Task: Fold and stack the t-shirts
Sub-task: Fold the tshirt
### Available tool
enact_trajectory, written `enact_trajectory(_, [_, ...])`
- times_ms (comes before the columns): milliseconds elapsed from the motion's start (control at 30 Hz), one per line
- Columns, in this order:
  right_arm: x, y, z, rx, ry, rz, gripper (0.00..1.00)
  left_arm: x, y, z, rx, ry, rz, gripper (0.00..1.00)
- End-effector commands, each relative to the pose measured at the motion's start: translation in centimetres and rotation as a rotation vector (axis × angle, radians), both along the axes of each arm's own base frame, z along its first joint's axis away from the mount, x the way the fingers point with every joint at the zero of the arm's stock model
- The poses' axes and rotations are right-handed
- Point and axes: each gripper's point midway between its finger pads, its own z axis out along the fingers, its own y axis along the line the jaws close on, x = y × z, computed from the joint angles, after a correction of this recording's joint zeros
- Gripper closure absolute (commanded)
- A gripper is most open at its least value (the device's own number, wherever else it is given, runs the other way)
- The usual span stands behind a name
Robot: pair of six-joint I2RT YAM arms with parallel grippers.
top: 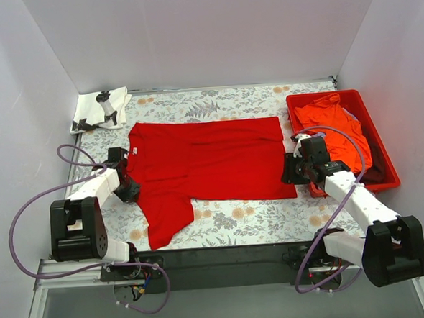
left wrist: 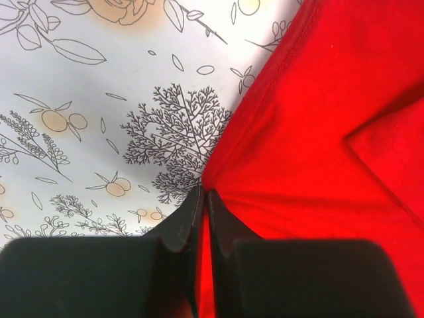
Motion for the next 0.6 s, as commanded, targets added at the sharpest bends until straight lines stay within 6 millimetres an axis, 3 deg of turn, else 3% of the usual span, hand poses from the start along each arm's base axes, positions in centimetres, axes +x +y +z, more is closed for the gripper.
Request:
enact_trajectory(0, [0.0,-0.4,1.0,-0.011,-0.019,-0.025,0.51,-0.7,0.0,-0.7,0.002,0.007,0.014,1.0])
enact_trajectory(167, [-1.4,-1.1,-0.2,-0.039,0.062,-0.057,0.51,-0.4,1.8,0.9,0.095,-0.051,0.078,1.0])
enact_trajectory(367, [-3.3,-1.4,-2.7,-0.056,0.181,-0.089,0.51,-0.3,2.4,1.4,0.126,-0.098,0.096,1.0])
enact_trajectory(567, [-3.5,-1.5,-3.3,-0.052,0.213,-0.121,0.52,-0.6,3.0,1.7,0.157,-0.096,0.123,1.0])
